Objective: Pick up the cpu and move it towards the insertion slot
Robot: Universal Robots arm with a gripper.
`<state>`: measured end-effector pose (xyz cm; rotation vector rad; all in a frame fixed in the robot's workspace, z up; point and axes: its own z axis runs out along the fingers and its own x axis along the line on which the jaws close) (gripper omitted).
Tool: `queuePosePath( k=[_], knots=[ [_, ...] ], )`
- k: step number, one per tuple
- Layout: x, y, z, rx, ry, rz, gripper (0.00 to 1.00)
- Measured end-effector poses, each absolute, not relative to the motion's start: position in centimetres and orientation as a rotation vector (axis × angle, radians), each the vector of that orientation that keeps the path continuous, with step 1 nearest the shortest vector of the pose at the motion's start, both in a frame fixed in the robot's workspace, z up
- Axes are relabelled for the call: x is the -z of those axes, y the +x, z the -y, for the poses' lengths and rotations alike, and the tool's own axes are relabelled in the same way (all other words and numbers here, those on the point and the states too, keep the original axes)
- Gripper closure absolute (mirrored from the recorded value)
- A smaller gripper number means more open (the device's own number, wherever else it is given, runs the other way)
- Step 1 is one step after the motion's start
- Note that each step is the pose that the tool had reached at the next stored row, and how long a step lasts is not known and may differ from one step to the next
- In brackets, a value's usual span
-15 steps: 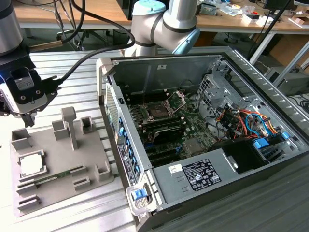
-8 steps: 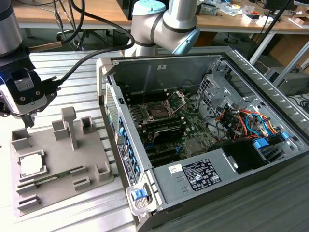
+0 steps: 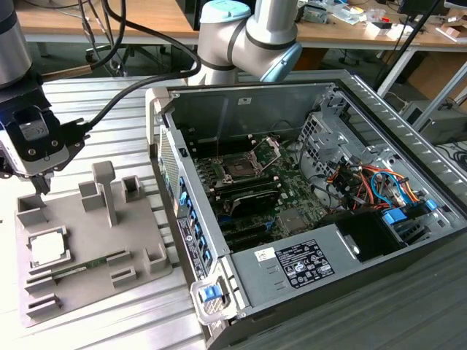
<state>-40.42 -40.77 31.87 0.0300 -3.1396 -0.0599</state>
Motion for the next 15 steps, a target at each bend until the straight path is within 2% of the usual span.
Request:
queuePosePath(
  k=[15],
  knots=[
    [-31.58, -40.71, 41.2, 0.06, 0.03, 3.14, 0.89]
  ],
)
